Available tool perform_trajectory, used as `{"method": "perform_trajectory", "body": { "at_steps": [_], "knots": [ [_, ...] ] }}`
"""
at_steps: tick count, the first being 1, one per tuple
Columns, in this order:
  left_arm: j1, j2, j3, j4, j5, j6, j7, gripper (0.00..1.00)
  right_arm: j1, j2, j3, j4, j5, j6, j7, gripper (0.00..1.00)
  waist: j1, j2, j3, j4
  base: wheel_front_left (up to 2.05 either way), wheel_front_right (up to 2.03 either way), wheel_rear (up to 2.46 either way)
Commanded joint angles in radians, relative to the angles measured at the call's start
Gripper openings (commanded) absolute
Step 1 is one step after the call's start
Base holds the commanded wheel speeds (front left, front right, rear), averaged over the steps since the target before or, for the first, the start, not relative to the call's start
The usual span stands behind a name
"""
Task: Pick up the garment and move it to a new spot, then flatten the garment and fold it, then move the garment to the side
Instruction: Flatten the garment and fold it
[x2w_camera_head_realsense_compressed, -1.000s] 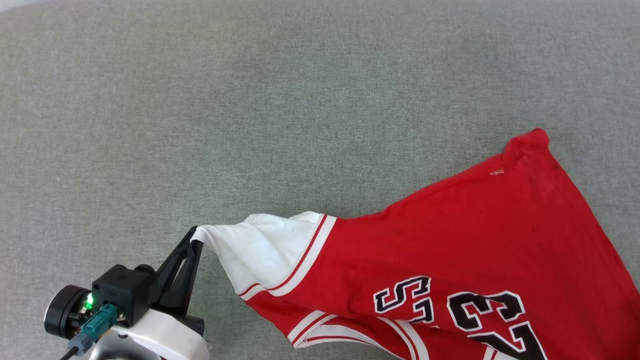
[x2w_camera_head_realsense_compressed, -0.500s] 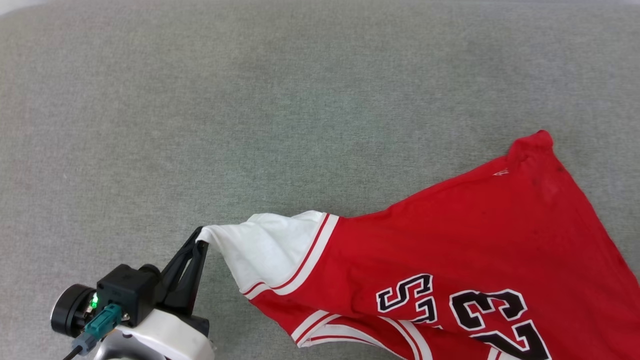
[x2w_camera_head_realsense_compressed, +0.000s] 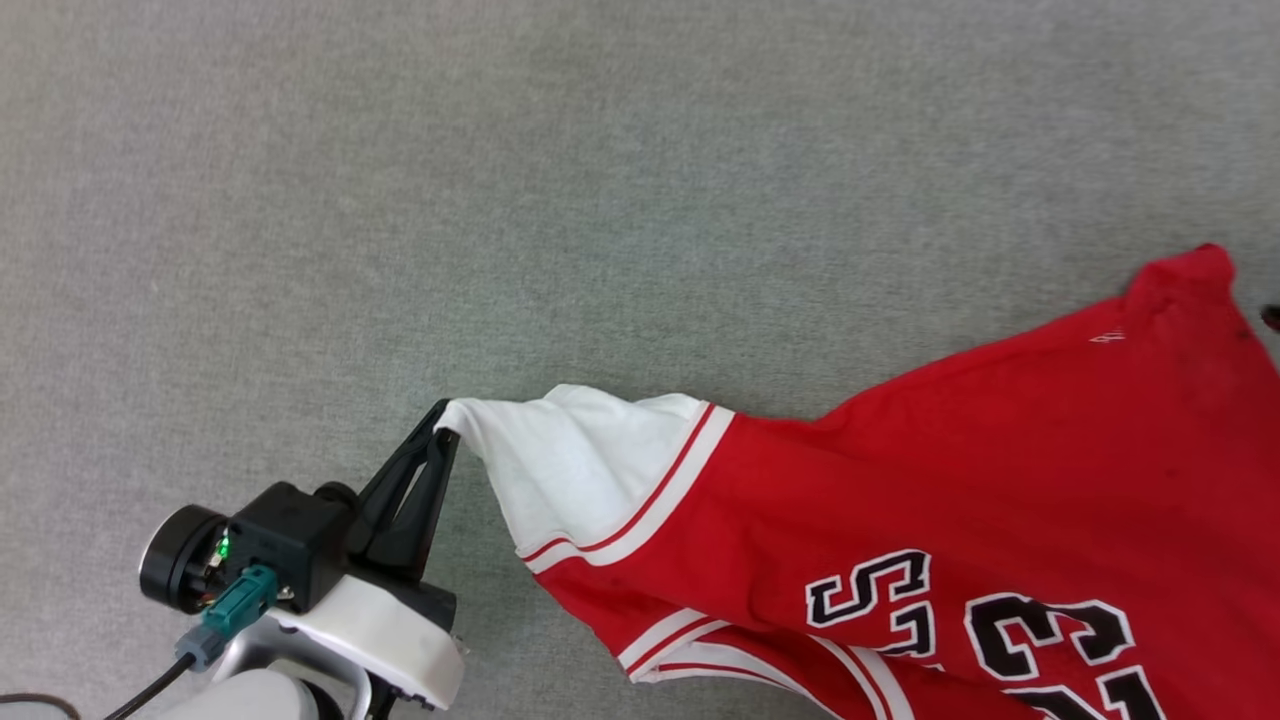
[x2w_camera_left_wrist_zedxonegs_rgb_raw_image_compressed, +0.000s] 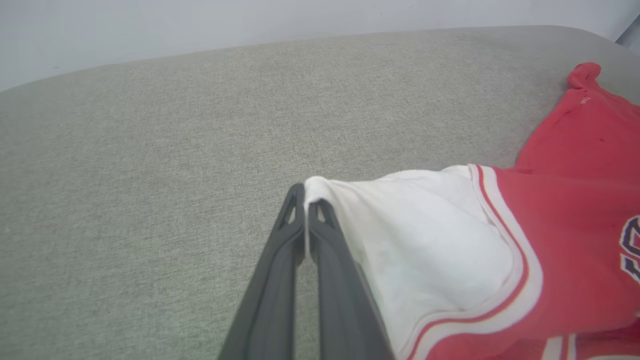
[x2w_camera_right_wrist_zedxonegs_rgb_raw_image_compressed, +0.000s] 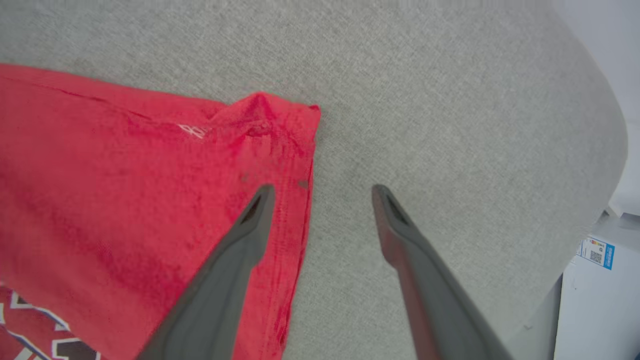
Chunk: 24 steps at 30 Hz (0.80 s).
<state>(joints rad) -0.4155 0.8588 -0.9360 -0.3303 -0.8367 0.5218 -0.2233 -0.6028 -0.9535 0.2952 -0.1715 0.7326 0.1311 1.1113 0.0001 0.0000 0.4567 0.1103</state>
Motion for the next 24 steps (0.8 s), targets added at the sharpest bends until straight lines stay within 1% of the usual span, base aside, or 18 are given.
{"method": "perform_trajectory", "body": {
  "at_steps": [1, 2, 3, 5, 8, 12, 14, 15, 16, 20, 22, 24],
  "knots": [
    [-0.018, -0.009, 0.0, 0.002, 0.009, -0.001, -0.002, 0.0, -0.067, 0.038, 0.037, 0.051, -0.028, -0.001, 0.018, 1.0, -0.0001, 0.0, 0.029, 0.02, 0.0, 0.0, 0.0],
    [-0.022, -0.011, 0.001, 0.003, 0.011, -0.001, -0.003, 0.0, -0.097, 0.058, 0.06, 0.079, -0.043, -0.001, 0.024, 1.0, -0.0001, 0.0, 0.037, 0.024, 0.0, 0.0, 0.0],
    [-0.022, -0.011, 0.001, 0.003, 0.011, -0.001, -0.003, 0.0, -0.097, 0.058, 0.06, 0.079, -0.043, -0.001, 0.024, 1.0, -0.0001, 0.0, 0.037, 0.024, 0.0, 0.0, 0.0],
    [-0.029, -0.017, 0.001, 0.003, 0.017, -0.003, -0.005, 0.0, -0.146, 0.086, 0.104, 0.136, -0.071, -0.001, 0.029, 1.0, -0.0001, 0.0, 0.055, 0.032, 0.0, 0.0, 0.0],
    [-0.037, -0.026, 0.001, 0.007, 0.022, -0.007, -0.008, 0.0, -0.179, 0.12, 0.163, 0.21, -0.089, -0.001, 0.026, 1.0, -0.0001, 0.0, 0.077, 0.041, 0.0, 0.0, 0.0],
    [-0.044, -0.038, 0.003, 0.017, 0.025, -0.011, -0.011, 0.0, -0.165, 0.147, 0.248, 0.285, -0.081, -0.001, 0.006, 1.0, -0.0001, 0.0, 0.092, 0.045, 0.0, 0.0, 0.0],
    [-0.044, -0.041, 0.002, 0.024, 0.024, -0.015, -0.011, 0.0, -0.157, 0.149, 0.282, 0.313, -0.065, -0.001, -0.005, 1.0, -0.0001, 0.0, 0.092, 0.045, 0.0, 0.0, 0.0],
    [-0.044, -0.043, 0.002, 0.029, 0.023, -0.017, -0.012, 0.0, -0.158, 0.15, 0.295, 0.322, -0.06, -0.001, -0.012, 0.43, -0.0001, 0.0, 0.088, 0.044, 0.0, 0.0, 0.0],
    [-0.044, -0.046, 0.002, 0.033, 0.022, -0.018, -0.012, 0.0, -0.164, 0.151, 0.299, 0.324, -0.052, -0.001, -0.031, 0.0, -0.0001, 0.0, 0.082, 0.043, 0.0, 0.0, 0.0],
    [-0.042, -0.051, 0.006, 0.053, 0.018, -0.028, -0.018, 0.0, -0.193, 0.138, 0.283, 0.333, -0.033, -0.001, -0.128, 0.0, -0.0001, 0.0, 0.034, 0.033, 0.0, 0.0, 0.0],
    [-0.037, -0.065, 0.021, 0.058, -0.007, -0.044, -0.022, 0.0, -0.202, 0.121, 0.276, 0.321, -0.025, -0.001, -0.18, 0.0, -0.0001, 0.0, 0.0, 0.028, 0.0, 0.0, 0.0],
    [-0.04, -0.045, 0.027, 0.079, -0.002, -0.053, -0.025, 0.0, -0.204, 0.109, 0.281, 0.306, -0.018, -0.001, -0.227, 0.0, -0.0001, 0.0, -0.037, 0.017, 0.0, 0.0, 0.0]
  ]
}}
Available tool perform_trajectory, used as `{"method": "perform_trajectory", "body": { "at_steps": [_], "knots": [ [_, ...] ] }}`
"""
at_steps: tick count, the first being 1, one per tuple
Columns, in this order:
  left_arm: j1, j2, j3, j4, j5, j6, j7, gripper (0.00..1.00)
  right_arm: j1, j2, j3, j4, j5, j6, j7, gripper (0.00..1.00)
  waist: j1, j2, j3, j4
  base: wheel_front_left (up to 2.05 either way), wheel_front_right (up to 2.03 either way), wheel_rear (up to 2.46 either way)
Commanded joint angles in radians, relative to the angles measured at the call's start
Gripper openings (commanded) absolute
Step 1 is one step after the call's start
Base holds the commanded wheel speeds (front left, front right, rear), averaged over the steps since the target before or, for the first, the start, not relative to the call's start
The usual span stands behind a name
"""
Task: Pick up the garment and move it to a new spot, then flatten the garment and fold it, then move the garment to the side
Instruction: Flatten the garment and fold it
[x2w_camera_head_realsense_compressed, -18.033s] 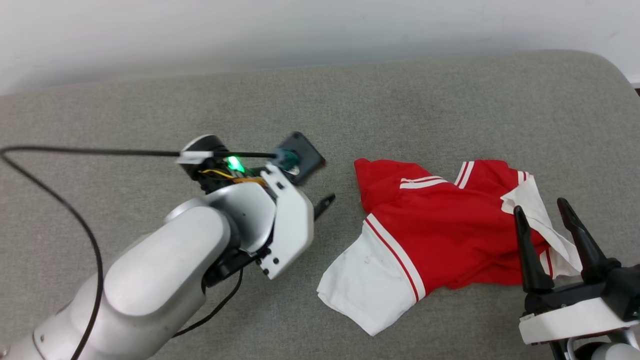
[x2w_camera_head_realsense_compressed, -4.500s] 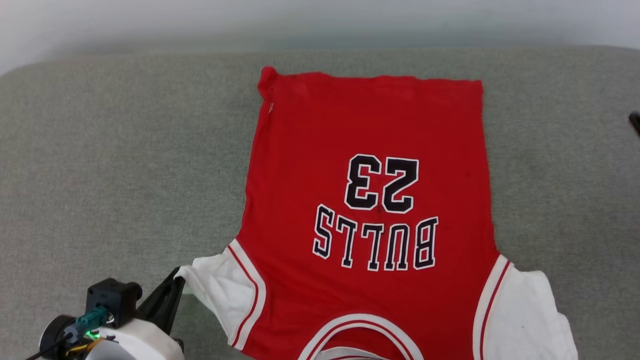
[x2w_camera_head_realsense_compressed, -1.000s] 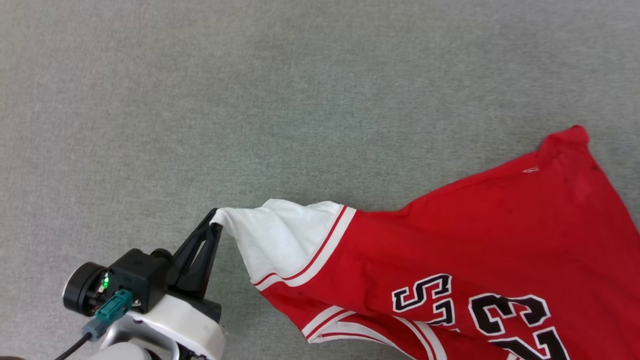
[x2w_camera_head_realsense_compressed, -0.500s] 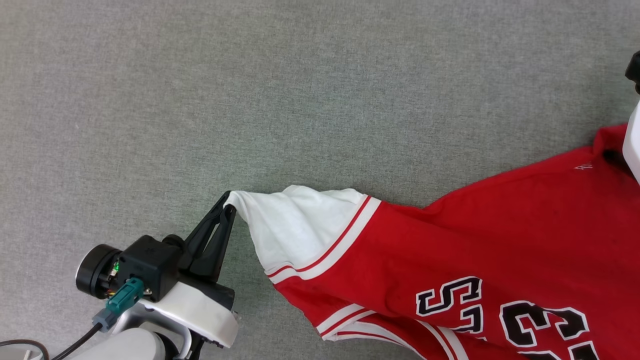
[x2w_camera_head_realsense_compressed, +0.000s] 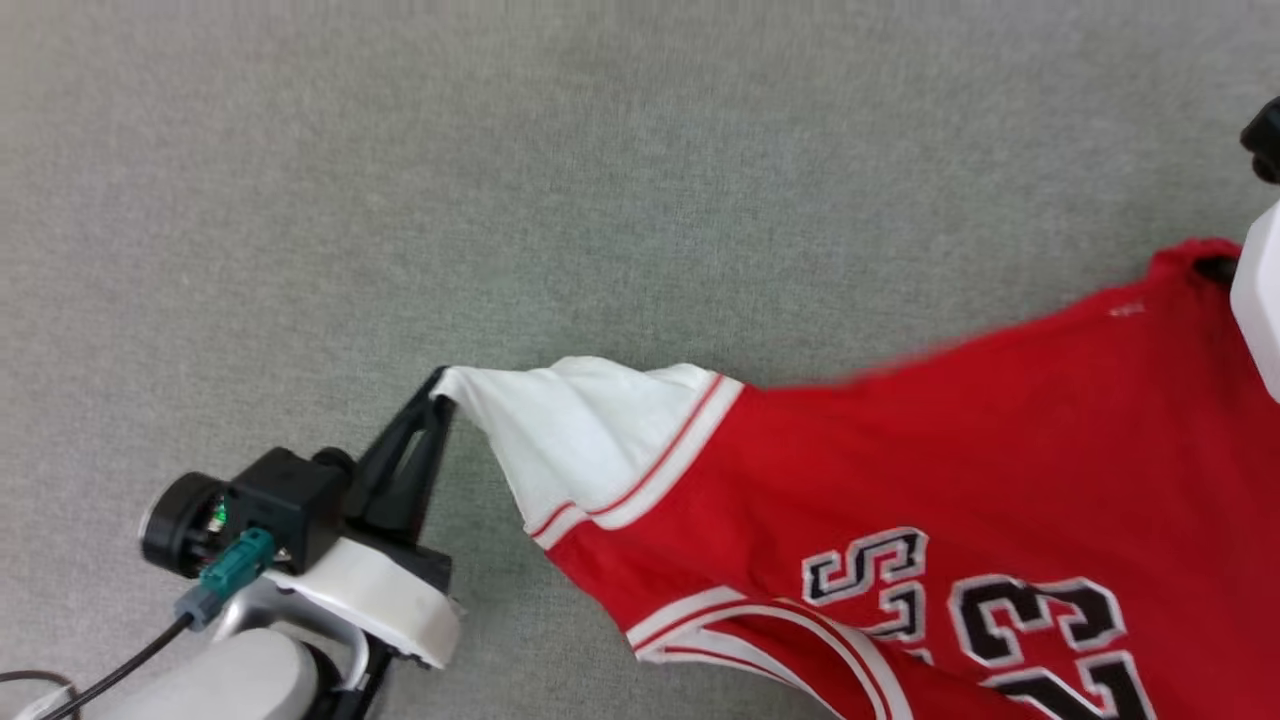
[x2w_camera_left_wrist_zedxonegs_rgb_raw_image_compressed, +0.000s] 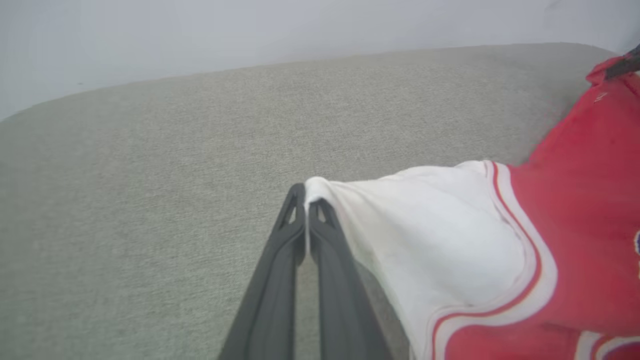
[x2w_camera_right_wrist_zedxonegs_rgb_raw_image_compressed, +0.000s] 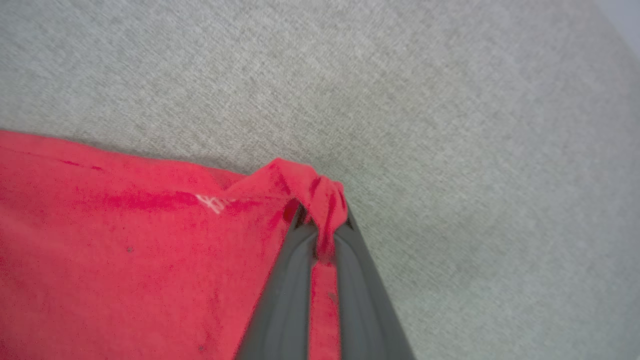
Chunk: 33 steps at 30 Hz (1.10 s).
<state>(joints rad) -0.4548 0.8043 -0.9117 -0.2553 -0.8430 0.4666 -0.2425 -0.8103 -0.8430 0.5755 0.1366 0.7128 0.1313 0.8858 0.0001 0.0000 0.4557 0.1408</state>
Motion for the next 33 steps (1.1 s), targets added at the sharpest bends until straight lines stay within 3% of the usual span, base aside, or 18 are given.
{"method": "perform_trajectory", "body": {
  "at_steps": [1, 12, 17, 25, 33],
  "knots": [
    [-0.007, 0.014, 0.002, 0.01, 0.01, -0.002, -0.005, 0.0, 0.003, -0.004, -0.001, -0.011, 0.008, -0.001, -0.025, 0.0, -0.0001, 0.0, -0.053, -0.02, 0.0, 0.0, 0.0],
    [-0.154, 0.037, 0.021, 0.028, 0.049, -0.064, 0.049, 0.0, 0.024, 0.021, -0.104, -0.11, -0.011, -0.001, -0.275, 0.0, -0.0001, 0.0, -0.182, -0.095, 0.0, 0.0, 0.0],
    [-0.296, 0.021, 0.031, 0.072, 0.086, -0.122, 0.094, 0.0, 0.005, 0.065, -0.169, -0.136, -0.059, -0.001, -0.328, 0.0, -0.0001, 0.0, -0.194, -0.129, 0.0, 0.0, 0.0],
    [-0.574, -0.052, 0.031, 0.221, 0.146, -0.244, 0.175, 0.0, -0.111, 0.166, -0.226, -0.108, -0.158, -0.001, -0.378, 0.0, -0.0001, 0.0, -0.151, -0.174, 0.0, 0.0, 0.0],
    [-0.863, -0.15, 0.054, 0.391, 0.184, -0.348, 0.217, 0.0, -0.338, 0.245, -0.237, 0.002, -0.247, -0.001, -0.413, 0.0, -0.0001, 0.0, -0.084, -0.18, 0.0, 0.0, 0.0]
  ]
}}
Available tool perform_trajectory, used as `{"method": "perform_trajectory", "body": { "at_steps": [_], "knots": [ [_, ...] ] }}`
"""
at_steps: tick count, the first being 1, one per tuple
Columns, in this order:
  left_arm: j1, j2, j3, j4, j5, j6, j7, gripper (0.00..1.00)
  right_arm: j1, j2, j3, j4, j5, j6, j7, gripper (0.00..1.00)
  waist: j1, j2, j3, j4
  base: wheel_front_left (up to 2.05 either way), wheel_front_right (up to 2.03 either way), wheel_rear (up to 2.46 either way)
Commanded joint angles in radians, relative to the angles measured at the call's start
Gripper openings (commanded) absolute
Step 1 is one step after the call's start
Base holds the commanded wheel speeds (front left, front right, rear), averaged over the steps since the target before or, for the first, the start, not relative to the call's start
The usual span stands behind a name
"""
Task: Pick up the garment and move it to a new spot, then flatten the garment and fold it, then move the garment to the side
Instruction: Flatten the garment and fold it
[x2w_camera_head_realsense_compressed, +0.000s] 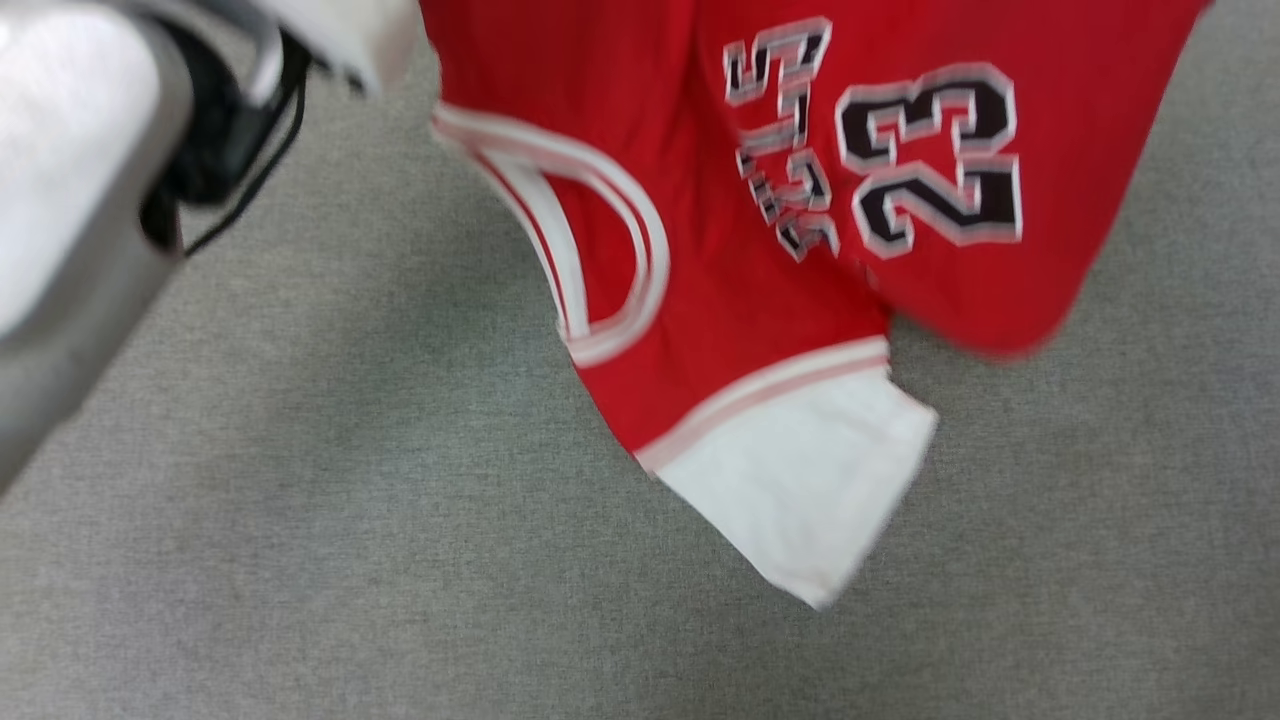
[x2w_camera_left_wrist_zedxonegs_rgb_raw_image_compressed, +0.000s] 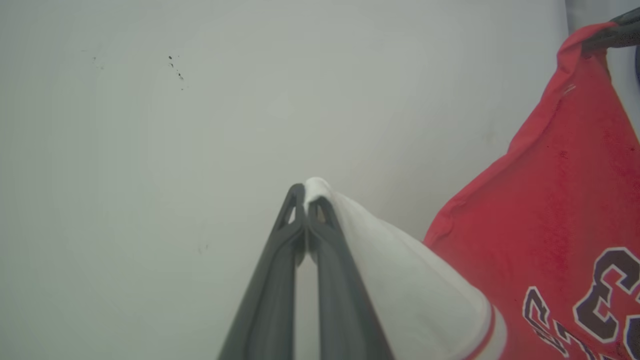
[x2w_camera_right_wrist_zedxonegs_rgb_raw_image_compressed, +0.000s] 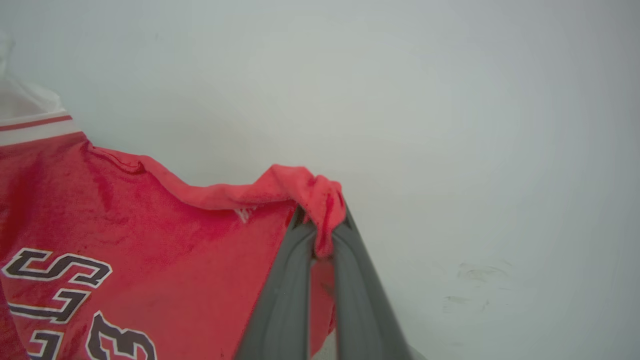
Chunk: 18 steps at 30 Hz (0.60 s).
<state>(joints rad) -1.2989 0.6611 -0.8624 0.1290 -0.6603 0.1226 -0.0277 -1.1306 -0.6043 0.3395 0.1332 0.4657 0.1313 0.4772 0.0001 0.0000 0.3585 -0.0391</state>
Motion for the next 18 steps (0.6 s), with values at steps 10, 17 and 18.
{"method": "perform_trajectory", "body": {
  "at_steps": [10, 17, 18],
  "knots": [
    [-0.384, -0.108, 0.058, 0.267, 0.035, -0.096, -0.009, 0.0, -0.36, 0.058, 0.035, 0.187, -0.081, -0.001, -0.052, 0.0, -0.0001, 0.0, 0.107, -0.008, 0.0, 0.0, 0.0],
    [-0.606, -0.179, 0.075, 0.417, 0.076, -0.14, -0.056, 0.0, -0.572, 0.078, 0.078, 0.326, -0.117, -0.001, -0.111, 0.0, -0.0001, 0.0, 0.174, -0.005, 0.0, 0.0, 0.0],
    [-0.626, -0.187, 0.076, 0.438, 0.08, -0.147, -0.066, 0.0, -0.593, 0.083, 0.082, 0.346, -0.119, -0.001, -0.12, 0.0, -0.0001, 0.0, 0.181, -0.004, 0.0, 0.0, 0.0]
  ]
}}
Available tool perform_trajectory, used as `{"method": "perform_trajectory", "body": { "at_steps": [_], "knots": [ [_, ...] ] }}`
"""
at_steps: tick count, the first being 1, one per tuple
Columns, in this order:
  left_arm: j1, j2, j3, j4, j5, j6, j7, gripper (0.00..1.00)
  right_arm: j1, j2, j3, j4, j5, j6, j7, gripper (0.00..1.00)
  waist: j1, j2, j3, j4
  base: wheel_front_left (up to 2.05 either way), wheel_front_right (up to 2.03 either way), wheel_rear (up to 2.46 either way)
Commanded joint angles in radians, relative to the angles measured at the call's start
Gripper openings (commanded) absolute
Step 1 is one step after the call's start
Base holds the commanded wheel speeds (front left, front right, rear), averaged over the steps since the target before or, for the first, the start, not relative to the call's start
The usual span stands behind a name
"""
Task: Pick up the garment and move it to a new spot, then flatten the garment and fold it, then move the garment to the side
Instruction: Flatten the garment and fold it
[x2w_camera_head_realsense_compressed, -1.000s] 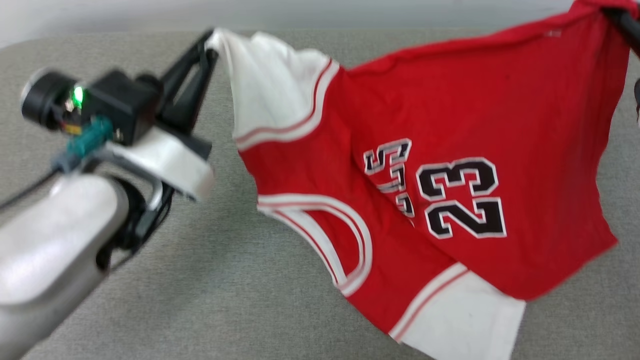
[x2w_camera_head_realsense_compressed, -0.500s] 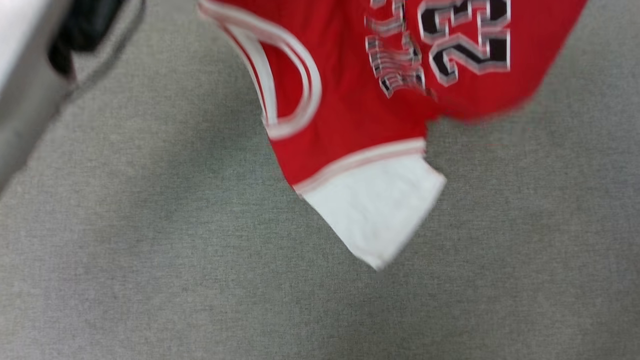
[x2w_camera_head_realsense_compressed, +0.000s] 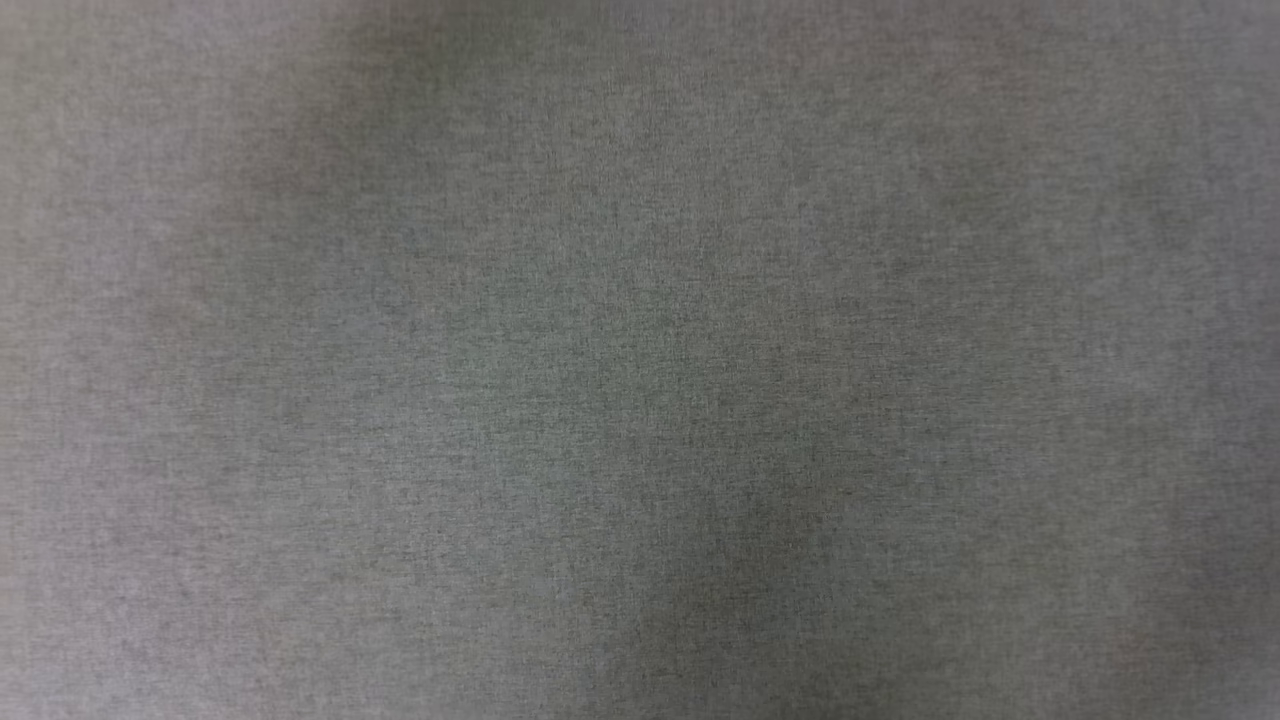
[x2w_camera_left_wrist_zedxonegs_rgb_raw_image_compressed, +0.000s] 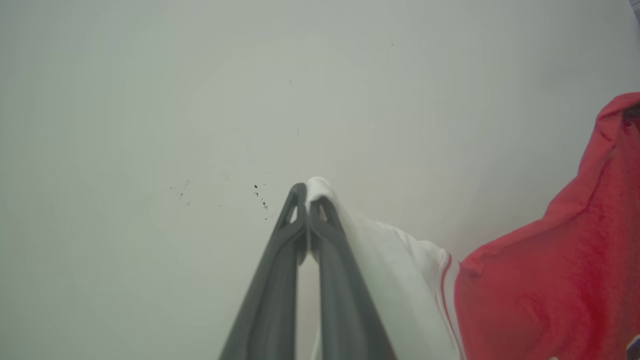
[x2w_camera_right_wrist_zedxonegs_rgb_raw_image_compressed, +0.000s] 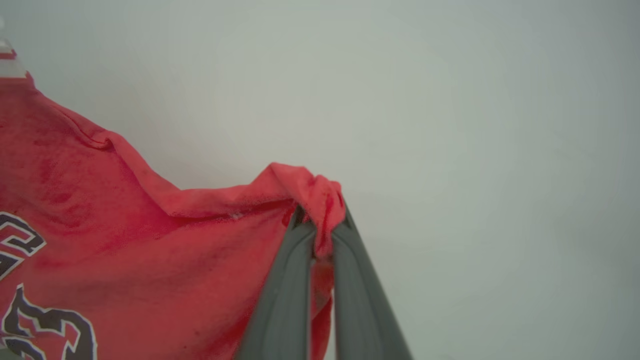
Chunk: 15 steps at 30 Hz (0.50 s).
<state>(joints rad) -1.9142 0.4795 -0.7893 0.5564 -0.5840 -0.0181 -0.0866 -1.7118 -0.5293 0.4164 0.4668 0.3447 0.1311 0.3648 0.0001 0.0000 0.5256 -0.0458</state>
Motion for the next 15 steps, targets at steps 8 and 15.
{"method": "perform_trajectory", "body": {
  "at_steps": [8, 15],
  "knots": [
    [-0.015, -0.045, -0.013, 0.151, -0.004, -0.042, -0.06, 0.0, -0.014, 0.036, 0.072, 0.147, 0.017, -0.001, -0.071, 0.0, -0.0001, 0.0, 0.038, 0.007, 0.0, 0.0, 0.0],
    [0.129, -0.063, -0.046, 0.235, -0.039, -0.076, -0.119, 0.0, 0.102, 0.065, 0.147, 0.241, 0.086, -0.001, -0.147, 0.0, -0.0001, 0.0, 0.03, 0.011, 0.0, 0.0, 0.0]
  ]
}}
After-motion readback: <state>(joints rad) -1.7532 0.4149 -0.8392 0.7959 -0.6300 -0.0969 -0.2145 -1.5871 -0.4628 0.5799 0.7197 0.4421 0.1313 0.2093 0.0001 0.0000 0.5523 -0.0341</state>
